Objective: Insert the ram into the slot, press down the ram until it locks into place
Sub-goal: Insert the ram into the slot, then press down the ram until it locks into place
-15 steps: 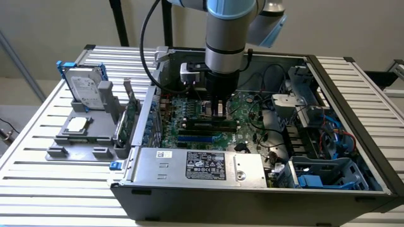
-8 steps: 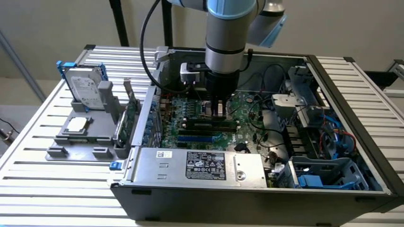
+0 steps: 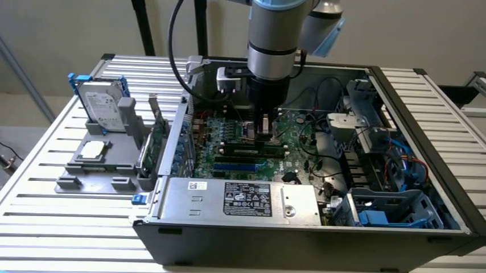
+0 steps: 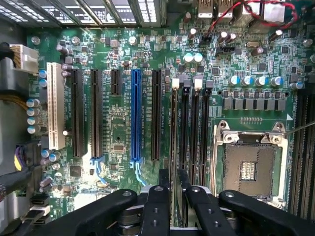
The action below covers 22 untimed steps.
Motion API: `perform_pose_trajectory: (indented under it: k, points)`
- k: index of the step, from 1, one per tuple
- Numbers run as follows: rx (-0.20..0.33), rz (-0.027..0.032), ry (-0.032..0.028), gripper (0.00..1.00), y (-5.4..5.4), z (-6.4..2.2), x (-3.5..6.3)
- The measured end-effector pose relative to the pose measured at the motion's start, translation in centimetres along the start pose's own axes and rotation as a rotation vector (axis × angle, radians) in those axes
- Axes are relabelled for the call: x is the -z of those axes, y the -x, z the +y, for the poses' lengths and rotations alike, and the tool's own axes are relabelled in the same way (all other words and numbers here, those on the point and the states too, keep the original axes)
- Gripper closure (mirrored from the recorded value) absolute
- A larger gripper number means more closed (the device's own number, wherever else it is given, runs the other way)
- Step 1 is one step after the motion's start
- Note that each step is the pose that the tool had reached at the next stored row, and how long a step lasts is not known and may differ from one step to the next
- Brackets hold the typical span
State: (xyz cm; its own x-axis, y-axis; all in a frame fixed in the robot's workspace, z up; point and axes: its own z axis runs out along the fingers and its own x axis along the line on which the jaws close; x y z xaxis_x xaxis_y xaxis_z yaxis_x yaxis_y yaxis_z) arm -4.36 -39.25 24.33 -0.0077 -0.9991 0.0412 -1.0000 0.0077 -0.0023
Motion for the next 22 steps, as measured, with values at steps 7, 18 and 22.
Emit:
perform_pose_trajectory:
  k: [7,18,22]
  points:
    - [0.0,-0.0001,0.005,0.89,-0.01,0.0,0.15]
    - [0.0,-0.0001,0.005,0.89,0.0,0.0,0.15]
    - [0.0,0.0,0.0049,0.89,0.0,0.0,-0.04]
